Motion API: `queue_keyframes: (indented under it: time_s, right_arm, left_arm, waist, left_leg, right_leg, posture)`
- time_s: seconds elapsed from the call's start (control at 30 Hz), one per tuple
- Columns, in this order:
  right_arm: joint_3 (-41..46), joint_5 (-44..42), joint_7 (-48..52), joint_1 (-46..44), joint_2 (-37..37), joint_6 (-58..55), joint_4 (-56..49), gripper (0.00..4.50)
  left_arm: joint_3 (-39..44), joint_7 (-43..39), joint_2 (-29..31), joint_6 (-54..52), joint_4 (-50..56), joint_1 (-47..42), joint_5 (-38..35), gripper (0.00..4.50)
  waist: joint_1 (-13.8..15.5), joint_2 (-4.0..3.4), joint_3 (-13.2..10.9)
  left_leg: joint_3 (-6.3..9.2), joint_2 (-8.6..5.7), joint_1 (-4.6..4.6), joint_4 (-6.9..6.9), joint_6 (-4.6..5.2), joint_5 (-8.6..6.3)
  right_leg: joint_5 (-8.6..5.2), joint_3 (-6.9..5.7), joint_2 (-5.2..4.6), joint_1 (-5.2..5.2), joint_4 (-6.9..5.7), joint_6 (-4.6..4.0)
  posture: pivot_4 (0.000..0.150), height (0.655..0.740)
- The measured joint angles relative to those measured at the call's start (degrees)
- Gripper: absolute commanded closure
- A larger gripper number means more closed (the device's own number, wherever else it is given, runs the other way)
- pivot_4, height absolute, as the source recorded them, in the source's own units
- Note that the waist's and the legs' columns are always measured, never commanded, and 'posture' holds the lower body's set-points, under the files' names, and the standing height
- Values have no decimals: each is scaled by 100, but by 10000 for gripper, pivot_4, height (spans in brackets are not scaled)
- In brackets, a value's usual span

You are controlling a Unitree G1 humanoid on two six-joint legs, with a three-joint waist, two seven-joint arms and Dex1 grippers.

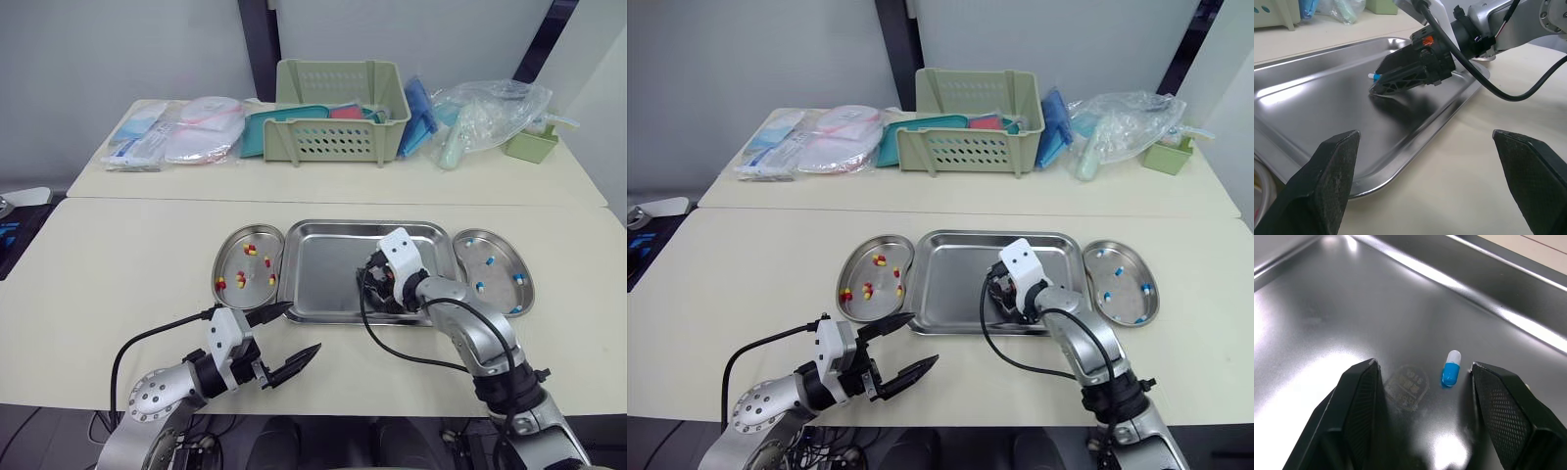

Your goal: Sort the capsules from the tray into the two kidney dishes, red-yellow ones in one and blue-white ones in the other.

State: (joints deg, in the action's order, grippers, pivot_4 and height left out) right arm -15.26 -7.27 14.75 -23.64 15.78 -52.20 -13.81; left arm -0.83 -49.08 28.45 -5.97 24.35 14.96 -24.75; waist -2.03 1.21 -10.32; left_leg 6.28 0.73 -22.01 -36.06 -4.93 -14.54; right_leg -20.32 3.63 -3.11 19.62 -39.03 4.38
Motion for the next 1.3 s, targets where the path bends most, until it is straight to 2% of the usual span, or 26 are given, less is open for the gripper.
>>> queue_keyframes:
  time_s: [0.07, 0.4, 0.67, 0.87, 0.97, 1.07, 1.23, 1.3]
  right_arm:
    - [2, 44, 1, -6, -7, 4, 20, 18473]
    - [22, 228, 15, -8, -31, 66, 56, 44381]
    - [-431, 456, 301, 35, 161, 442, -11, 44832]
    - [-188, 326, 588, 267, 495, 322, -997, 44832]
    - [292, 78, 747, 458, 678, 48, -1669, 44832]
    - [1272, -324, 965, 942, 990, -270, -2418, 44832]
    - [2918, -770, 1311, 1534, 1641, -547, -2702, 44832]
    - [3305, -837, 1405, 1793, 1812, -587, -2678, 44832]
  left_arm:
    - [-2, 7, 0, -7, 6, 0, 0, 0]
    - [-3, 49, 0, -113, 52, -54, 0, 0]
    - [-5, 65, 0, -124, 52, -120, 0, 0]
    - [-63, -21, -12, -92, 49, -191, -15, 0]
    - [-127, -108, -20, -55, 44, -225, -32, 0]
    - [-147, -244, -21, 22, 41, -315, -116, 0]
    - [-198, -370, -40, 19, 31, -617, -236, 0]
    - [-236, -450, -44, 34, 3, -673, -245, 0]
  waist:
    - [0, -1, 1]
    - [-2, -2, 2]
    - [-4, -3, 1]
    - [9, -4, 0]
    - [19, -4, 0]
    - [46, -4, 0]
    - [36, -4, 0]
    - [15, -5, 0]
  left_leg:
    - [0, 0, 0, 0, 0, 0]
    - [0, 0, 1, 0, 0, 0]
    - [1, 0, 0, 0, 0, 0]
    - [2, 0, -7, 0, 0, 0]
    - [4, -1, -10, 0, 0, 0]
    - [5, -1, -15, -1, 0, 0]
    - [2, -2, -12, 0, 0, 0]
    - [-1, -2, -11, 0, 1, 0]
  right_leg:
    - [0, 0, 0, 0, 0, 0]
    - [0, 0, 0, -1, 0, 0]
    - [0, -1, 0, 0, 0, 0]
    - [0, -2, 0, 2, 3, 0]
    - [0, -4, -1, 2, 4, 0]
    - [0, -5, -2, 1, 7, 0]
    - [0, -5, 0, -1, 5, 0]
    - [0, -2, 0, 0, 6, 0]
  posture:
    - [1500, 7400]
    - [1500, 7400]
    - [1500, 7400]
    - [1500, 7400]
    - [1500, 7400]
    - [1500, 7400]
    - [1500, 7400]
    - [1500, 7400]
